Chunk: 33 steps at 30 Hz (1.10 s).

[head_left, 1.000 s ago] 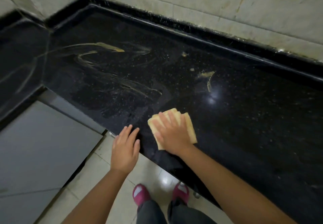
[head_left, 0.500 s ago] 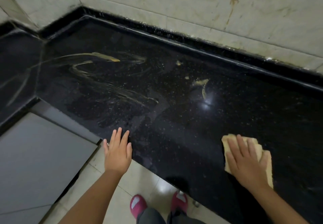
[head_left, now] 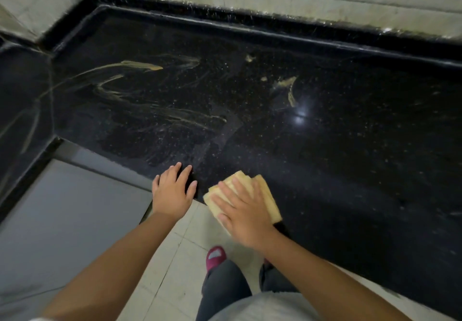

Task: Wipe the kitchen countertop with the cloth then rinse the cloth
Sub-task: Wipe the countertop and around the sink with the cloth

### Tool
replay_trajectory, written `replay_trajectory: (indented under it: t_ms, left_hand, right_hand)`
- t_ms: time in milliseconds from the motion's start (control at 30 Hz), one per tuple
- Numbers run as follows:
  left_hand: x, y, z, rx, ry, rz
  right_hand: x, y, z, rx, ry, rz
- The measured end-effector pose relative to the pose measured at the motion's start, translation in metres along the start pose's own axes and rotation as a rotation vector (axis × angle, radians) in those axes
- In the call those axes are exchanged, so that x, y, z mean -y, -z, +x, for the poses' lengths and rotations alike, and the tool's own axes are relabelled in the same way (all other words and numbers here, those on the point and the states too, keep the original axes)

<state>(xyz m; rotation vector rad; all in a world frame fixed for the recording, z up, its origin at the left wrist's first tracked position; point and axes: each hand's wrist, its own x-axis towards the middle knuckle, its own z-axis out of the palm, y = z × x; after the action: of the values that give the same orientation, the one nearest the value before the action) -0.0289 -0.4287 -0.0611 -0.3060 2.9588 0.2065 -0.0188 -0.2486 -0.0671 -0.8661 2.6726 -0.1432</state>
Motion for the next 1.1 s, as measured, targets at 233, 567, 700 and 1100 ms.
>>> replay_trajectory:
  t_ms: [233, 567, 700, 1100]
  left_hand:
    - [0.022, 0.001, -0.007, 0.025, -0.179, -0.055]
    - [0.099, 0.025, 0.065, -0.047, -0.171, -0.109]
    - [0.127, 0.025, 0.088, -0.043, -0.182, -0.067]
    - [0.141, 0.012, 0.108, -0.097, -0.299, -0.107]
  right_hand:
    - [-0.091, -0.014, -0.091, -0.031, -0.571, 0.052]
    - [-0.054, 0.056, 0.092, -0.041, -0.819, 0.282]
    - [0.021, 0.046, 0.163, -0.043, -0.564, 0.208]
    - [0.023, -0.01, 0.009, -0.099, -0.879, 0.038]
